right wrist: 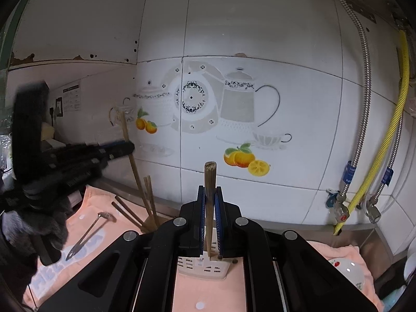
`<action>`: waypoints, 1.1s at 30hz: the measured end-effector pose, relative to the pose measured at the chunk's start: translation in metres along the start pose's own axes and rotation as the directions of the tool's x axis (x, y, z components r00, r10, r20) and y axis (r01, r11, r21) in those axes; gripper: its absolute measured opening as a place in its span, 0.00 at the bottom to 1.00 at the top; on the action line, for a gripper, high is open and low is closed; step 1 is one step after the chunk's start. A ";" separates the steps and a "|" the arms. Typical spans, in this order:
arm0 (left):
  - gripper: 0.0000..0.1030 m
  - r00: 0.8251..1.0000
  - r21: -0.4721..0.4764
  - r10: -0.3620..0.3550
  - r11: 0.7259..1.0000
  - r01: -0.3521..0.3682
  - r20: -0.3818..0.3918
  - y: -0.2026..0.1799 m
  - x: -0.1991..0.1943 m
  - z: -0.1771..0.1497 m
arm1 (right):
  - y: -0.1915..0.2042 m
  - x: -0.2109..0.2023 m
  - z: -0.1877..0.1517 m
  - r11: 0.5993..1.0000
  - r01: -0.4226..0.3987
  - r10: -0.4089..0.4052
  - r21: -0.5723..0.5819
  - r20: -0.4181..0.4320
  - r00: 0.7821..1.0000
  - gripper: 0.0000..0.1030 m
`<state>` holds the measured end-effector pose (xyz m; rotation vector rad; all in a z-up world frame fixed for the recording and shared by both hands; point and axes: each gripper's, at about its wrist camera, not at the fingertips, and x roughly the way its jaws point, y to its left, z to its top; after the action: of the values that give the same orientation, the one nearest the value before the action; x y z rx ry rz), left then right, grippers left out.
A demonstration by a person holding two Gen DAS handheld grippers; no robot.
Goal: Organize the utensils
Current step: 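Carry the chopstick upright with the left tool over the holder, then open the left tool to drop the chopstick into the holder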
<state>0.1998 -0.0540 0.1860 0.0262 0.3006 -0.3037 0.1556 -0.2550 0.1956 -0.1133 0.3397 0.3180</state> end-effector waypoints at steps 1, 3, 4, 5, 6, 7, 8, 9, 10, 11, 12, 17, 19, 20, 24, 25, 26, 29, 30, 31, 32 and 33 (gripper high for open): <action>0.06 1.000 -0.006 0.002 1.000 -0.002 -0.008 0.002 0.005 -0.003 | 0.000 0.001 0.001 1.000 0.004 -0.004 -0.003 0.007 1.000 0.07; 0.06 1.000 -0.022 0.001 1.000 -0.001 -0.028 0.007 0.014 -0.011 | 0.002 0.004 0.004 1.000 0.007 -0.007 -0.012 0.017 1.000 0.07; 0.06 0.999 -0.028 -0.002 1.000 0.000 -0.038 0.009 0.017 -0.015 | 0.002 0.005 0.005 1.000 0.008 -0.007 -0.013 0.020 1.000 0.07; 0.06 0.999 -0.033 -0.005 0.999 0.003 -0.048 0.010 0.020 -0.018 | 0.003 0.006 0.006 1.000 0.011 -0.011 -0.017 0.026 1.000 0.07; 0.06 0.998 -0.039 -0.012 0.999 0.009 -0.060 0.012 0.023 -0.023 | 0.003 0.008 0.006 1.000 0.018 -0.017 -0.022 0.030 0.999 0.07; 0.06 0.997 -0.043 -0.020 0.999 0.017 -0.072 0.013 0.026 -0.027 | 0.003 0.011 0.006 0.999 0.021 -0.020 -0.024 0.031 0.999 0.07; 0.06 0.996 -0.044 -0.024 0.999 0.021 -0.086 0.013 0.029 -0.032 | 0.003 0.013 0.006 1.000 0.020 -0.020 -0.022 0.026 0.999 0.07; 0.06 0.995 -0.043 -0.026 0.999 0.022 -0.096 0.013 0.030 -0.035 | 0.002 0.017 0.005 1.000 0.023 -0.023 -0.020 0.020 1.000 0.07; 0.06 0.994 -0.043 -0.028 0.999 0.023 -0.107 0.013 0.032 -0.038 | 0.001 0.022 0.003 0.999 0.027 -0.027 -0.017 0.008 1.000 0.07; 0.06 0.993 -0.043 -0.028 0.999 0.023 -0.119 0.014 0.035 -0.040 | 0.000 0.026 0.001 1.000 0.025 -0.025 -0.013 -0.002 1.000 0.07; 0.06 0.991 -0.043 -0.029 0.999 0.023 -0.128 0.015 0.036 -0.043 | -0.002 0.030 -0.001 1.000 0.024 -0.024 -0.006 -0.016 1.000 0.07; 0.09 0.990 -0.040 -0.038 0.999 0.032 -0.139 0.015 0.036 -0.048 | -0.011 0.049 -0.014 0.999 0.024 -0.022 0.022 -0.076 0.997 0.07; 0.13 0.990 -0.045 -0.043 0.998 0.037 -0.138 0.016 0.034 -0.049 | -0.013 0.054 -0.018 0.999 0.022 -0.019 0.034 -0.092 0.996 0.07; 0.19 0.990 -0.047 -0.042 0.998 0.036 -0.136 0.015 0.033 -0.049 | -0.014 0.056 -0.020 0.999 0.019 -0.015 0.038 -0.102 0.995 0.07; 0.32 0.992 -0.046 -0.042 0.998 0.037 -0.122 0.015 0.021 -0.052 | -0.016 0.060 -0.026 0.999 0.018 -0.012 0.046 -0.125 0.992 0.07; 0.35 0.992 -0.044 -0.041 0.998 0.036 -0.120 0.014 0.018 -0.051 | -0.016 0.060 -0.027 0.999 0.018 -0.012 0.049 -0.126 0.992 0.09; 0.39 0.992 -0.043 -0.041 0.998 0.036 -0.117 0.014 0.015 -0.052 | -0.016 0.058 -0.028 0.999 0.021 -0.014 0.051 -0.125 0.992 0.10; 0.50 0.994 -0.037 -0.037 0.999 0.033 -0.105 0.013 0.001 -0.054 | -0.016 0.050 -0.028 0.998 0.024 -0.018 0.054 -0.114 0.993 0.18; 0.52 0.994 -0.036 -0.036 0.999 0.033 -0.101 0.013 -0.004 -0.055 | -0.015 0.046 -0.029 0.998 0.027 -0.021 0.052 -0.109 0.994 0.20; 0.56 0.995 -0.036 -0.037 0.999 0.034 -0.097 0.012 -0.008 -0.055 | -0.013 0.041 -0.029 0.998 0.030 -0.025 0.048 -0.102 0.994 0.21; 0.58 0.995 -0.035 -0.039 0.999 0.036 -0.095 0.012 -0.012 -0.057 | -0.013 0.037 -0.030 0.998 0.030 -0.025 0.046 -0.098 0.995 0.22; 0.59 0.995 -0.037 -0.045 0.998 0.041 -0.093 0.012 -0.018 -0.059 | -0.011 0.032 -0.031 0.999 0.029 -0.024 0.045 -0.094 0.995 0.25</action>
<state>0.1702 -0.0337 0.1350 -0.0002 0.3998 -0.3405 0.1783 -0.2616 0.1565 -0.0868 0.4374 0.2788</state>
